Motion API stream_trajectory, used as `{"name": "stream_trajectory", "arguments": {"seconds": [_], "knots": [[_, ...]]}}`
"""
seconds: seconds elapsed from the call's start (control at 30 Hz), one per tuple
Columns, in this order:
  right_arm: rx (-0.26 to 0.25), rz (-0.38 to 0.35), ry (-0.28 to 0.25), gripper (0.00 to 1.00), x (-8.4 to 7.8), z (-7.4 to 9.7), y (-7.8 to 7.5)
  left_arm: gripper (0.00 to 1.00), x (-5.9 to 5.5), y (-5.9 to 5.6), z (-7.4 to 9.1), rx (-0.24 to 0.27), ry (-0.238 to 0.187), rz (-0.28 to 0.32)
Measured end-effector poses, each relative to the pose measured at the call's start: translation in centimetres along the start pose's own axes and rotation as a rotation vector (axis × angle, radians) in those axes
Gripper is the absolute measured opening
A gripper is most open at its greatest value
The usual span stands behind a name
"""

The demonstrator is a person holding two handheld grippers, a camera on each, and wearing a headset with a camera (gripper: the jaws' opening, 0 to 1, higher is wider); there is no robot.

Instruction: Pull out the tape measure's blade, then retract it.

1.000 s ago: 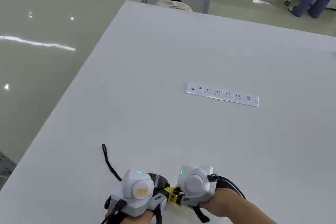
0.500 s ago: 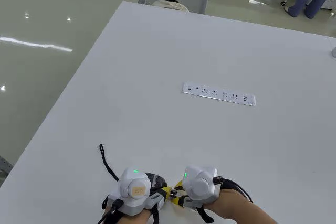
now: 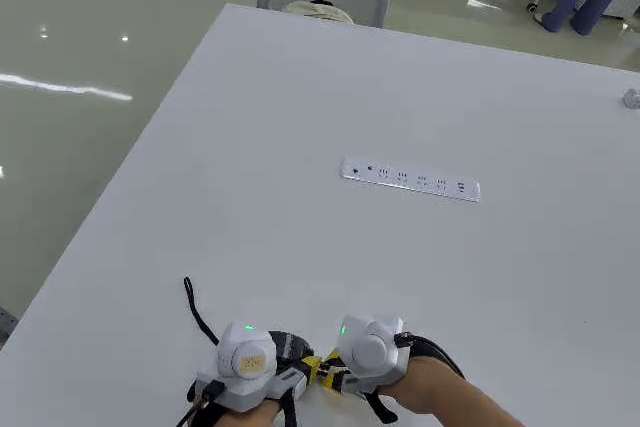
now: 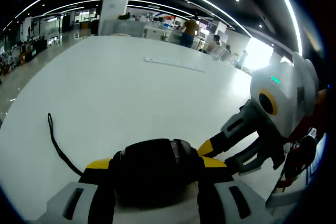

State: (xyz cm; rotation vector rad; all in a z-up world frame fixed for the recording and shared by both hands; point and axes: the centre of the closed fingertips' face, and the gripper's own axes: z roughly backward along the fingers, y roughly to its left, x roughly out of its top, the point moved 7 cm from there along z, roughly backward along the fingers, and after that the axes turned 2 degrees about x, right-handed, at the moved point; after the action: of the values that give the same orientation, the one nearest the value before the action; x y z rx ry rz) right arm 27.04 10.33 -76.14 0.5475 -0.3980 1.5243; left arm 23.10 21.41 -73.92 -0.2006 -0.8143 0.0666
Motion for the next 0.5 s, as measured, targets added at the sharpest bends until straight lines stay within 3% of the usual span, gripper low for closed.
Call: {"name": "stream_trajectory", "arguments": {"seconds": [0.5], "knots": [[0.004, 0.017, -0.023, 0.15, 0.28, -0.36, -0.24, 0.60, -0.04, 0.07, 0.06, -0.018, -0.001, 0.008]]}}
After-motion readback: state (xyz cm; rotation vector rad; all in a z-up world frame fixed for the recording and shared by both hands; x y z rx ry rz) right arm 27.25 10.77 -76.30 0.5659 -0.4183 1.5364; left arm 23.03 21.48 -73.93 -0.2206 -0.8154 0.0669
